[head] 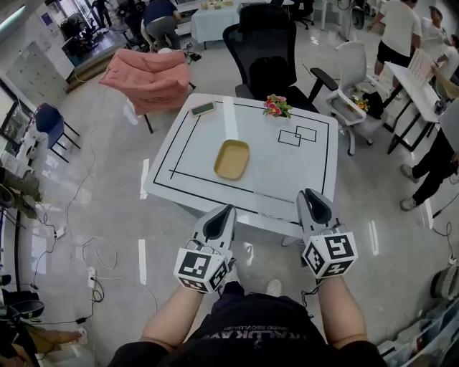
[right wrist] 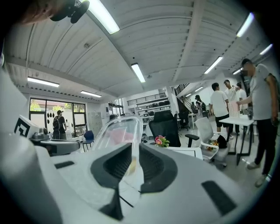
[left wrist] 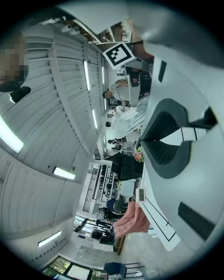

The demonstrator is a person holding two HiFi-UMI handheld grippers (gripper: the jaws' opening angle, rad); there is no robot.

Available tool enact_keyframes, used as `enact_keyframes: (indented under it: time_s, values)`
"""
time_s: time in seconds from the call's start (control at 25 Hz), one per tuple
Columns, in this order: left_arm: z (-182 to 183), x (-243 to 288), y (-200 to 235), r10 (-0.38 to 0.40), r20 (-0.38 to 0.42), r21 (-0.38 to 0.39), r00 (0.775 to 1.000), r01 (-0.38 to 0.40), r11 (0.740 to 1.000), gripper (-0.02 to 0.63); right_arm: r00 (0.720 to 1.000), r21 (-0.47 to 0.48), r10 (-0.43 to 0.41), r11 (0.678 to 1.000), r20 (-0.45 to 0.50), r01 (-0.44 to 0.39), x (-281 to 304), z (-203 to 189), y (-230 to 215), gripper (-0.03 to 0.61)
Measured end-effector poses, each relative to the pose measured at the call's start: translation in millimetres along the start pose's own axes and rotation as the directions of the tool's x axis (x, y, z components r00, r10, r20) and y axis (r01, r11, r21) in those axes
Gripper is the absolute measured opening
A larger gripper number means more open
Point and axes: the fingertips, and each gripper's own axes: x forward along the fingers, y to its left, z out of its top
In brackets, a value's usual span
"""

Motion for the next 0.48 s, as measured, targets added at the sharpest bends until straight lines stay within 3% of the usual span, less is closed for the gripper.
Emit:
enact_keyframes:
  time_s: [0.48]
  values:
    - [-13, -43, -50, 0.078, 0.008, 0.008, 0.997, -0.078, 0.997, 0.002, 0.996, -0.002, 0.084, 0.996, 0.007, -0.084, -47, -12, 3, 0.052]
